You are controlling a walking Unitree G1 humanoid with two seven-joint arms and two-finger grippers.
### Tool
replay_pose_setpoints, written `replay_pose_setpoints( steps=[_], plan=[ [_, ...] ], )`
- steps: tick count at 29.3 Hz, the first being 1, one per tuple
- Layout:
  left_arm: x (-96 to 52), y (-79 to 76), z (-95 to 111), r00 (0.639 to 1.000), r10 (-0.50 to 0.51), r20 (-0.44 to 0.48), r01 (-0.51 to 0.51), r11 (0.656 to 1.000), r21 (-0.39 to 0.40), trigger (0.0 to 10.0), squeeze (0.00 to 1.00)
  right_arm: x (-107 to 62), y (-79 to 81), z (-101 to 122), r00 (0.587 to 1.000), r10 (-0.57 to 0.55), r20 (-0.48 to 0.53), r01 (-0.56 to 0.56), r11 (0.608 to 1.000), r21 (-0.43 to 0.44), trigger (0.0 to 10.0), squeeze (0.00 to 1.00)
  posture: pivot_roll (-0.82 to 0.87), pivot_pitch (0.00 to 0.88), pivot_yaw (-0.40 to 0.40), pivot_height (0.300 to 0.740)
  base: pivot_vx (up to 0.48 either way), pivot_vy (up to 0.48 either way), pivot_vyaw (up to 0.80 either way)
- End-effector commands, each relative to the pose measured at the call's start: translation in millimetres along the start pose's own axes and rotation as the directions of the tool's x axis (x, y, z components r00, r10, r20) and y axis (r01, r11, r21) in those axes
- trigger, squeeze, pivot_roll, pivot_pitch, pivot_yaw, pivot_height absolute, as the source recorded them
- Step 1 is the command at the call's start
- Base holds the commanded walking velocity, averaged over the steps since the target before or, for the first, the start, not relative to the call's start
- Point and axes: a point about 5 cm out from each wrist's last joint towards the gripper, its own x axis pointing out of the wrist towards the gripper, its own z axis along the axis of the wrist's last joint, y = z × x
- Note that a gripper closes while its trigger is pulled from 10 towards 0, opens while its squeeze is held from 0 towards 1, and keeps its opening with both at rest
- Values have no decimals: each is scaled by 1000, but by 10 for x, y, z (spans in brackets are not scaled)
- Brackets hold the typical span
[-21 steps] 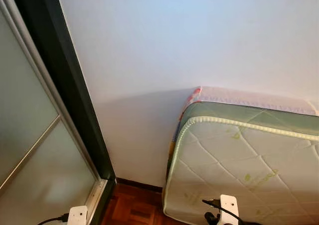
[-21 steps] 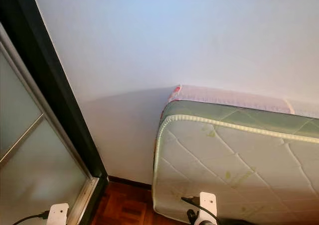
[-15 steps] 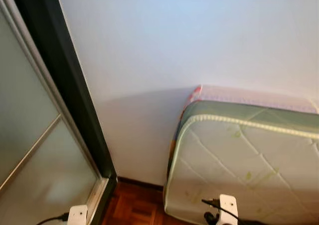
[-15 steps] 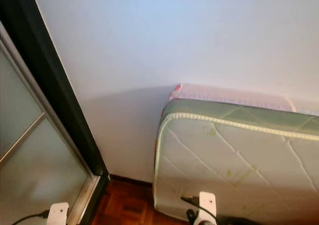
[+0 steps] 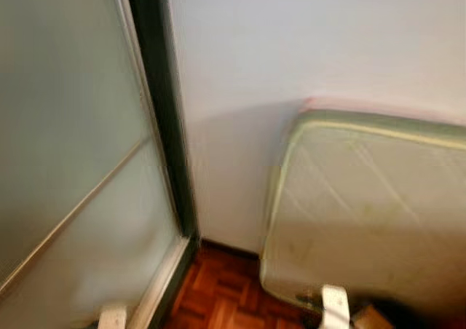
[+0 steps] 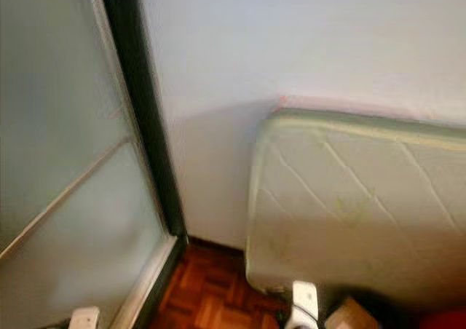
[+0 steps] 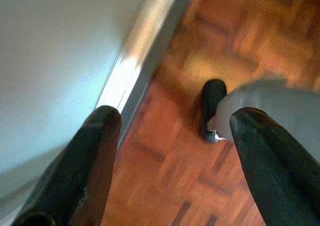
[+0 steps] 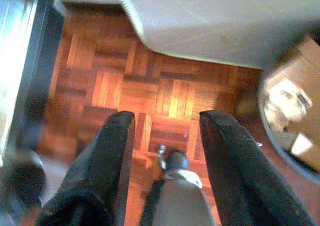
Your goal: Clean up the room
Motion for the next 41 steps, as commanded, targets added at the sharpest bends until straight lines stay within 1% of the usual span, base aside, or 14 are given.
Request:
replay_pose_setpoints(
  steps=[1, 6, 10, 12, 15, 17, 19, 21, 24, 25, 27, 30, 34, 41],
  plan=[
    [10, 28, 151, 999, 13, 47, -12, 1000, -18, 10000, 0, -2, 11, -37, 1000, 1, -19, 0, 1000, 11, 10000, 0, 112, 14, -50, 740, 0, 0, -775],
    [13, -20, 162, 998, -5, 58, 7, 999, -42, 10000, 0, -3, -25, -18, 1000, -6, -22, 5, 1000, -14, 10000, 0, 105, 14, -67, 740, 0, 0, -775],
    [15, -47, 162, 998, -11, 58, 14, 999, -37, 10000, 0, -6, -56, -11, 1000, -15, -24, 14, 1000, -26, 10000, 0, 109, 18, -71, 740, 0, 0, -775],
    [12, -13, 161, 998, -6, 57, 8, 1000, -26, 10000, 0, -4, -29, -22, 1000, -11, -23, 10, 1000, -22, 10000, 0, 131, 36, -41, 740, 0, 0, -775],
    [1, 107, 162, 998, 16, 56, -17, 1000, 18, 10000, 0, 2, 73, -67, 1000, 0, -27, 0, 1000, -3, 10000, 0, 119, 35, 15, 740, 0, 0, -775],
    [-8, 171, 167, 998, 27, 59, -29, 999, 41, 10000, 0, 3, 127, -94, 1000, 3, -31, -2, 1000, 8, 10000, 0, 106, 39, 30, 740, 0, 0, -775],
    [-11, 193, 179, 997, 32, 74, -35, 999, 32, 10000, 0, 4, 145, -104, 999, -3, -33, 3, 1000, 18, 10000, 0, 100, 41, 32, 740, 0, 0, -775],
    [-12, 190, 194, 996, 26, 88, -29, 999, 30, 10000, 0, 5, 145, -106, 999, -7, -37, 7, 1000, 17, 10000, 0, 88, 45, 23, 740, 0, 0, -772],
    [-8, 165, 208, 996, 15, 86, -21, 998, 60, 10000, 0, 5, 125, -91, 999, -13, -34, 14, 1000, 21, 10000, 0, 98, 47, 23, 740, 0, -319, -769],
    [-7, 160, 208, 996, 16, 85, -21, 998, 57, 10000, 0, 6, 120, -86, 999, -15, -33, 16, 1000, 22, 10000, 0, 102, 43, 24, 740, 0, -345, -769],
    [-5, 153, 196, 996, 29, 79, -31, 999, 22, 10000, 0, 6, 116, -78, 999, -10, -30, 11, 1000, 23, 10000, 0, 102, 31, 16, 740, 0, -157, -769],
    [-2, 128, 195, 997, 19, 78, -22, 999, 39, 10000, 0, 5, 98, -68, 1000, -5, -30, 5, 1000, 0, 10000, 0, 103, 16, 1, 740, 0, 0, -769],
    [-2, 120, 184, 997, 20, 75, -23, 999, 33, 10000, 0, 3, 88, -72, 1000, -8, -28, 8, 1000, 0, 10000, 0, 84, 0, 13, 740, 0, 0, -769],
    [-4, 128, 185, 997, 12, 80, -17, 998, 53, 10000, 0, 2, 98, -89, 999, -8, -33, 9, 1000, 4, 10000, 0, 72, 0, 23, 740, 0, 0, -769]
  ],
)
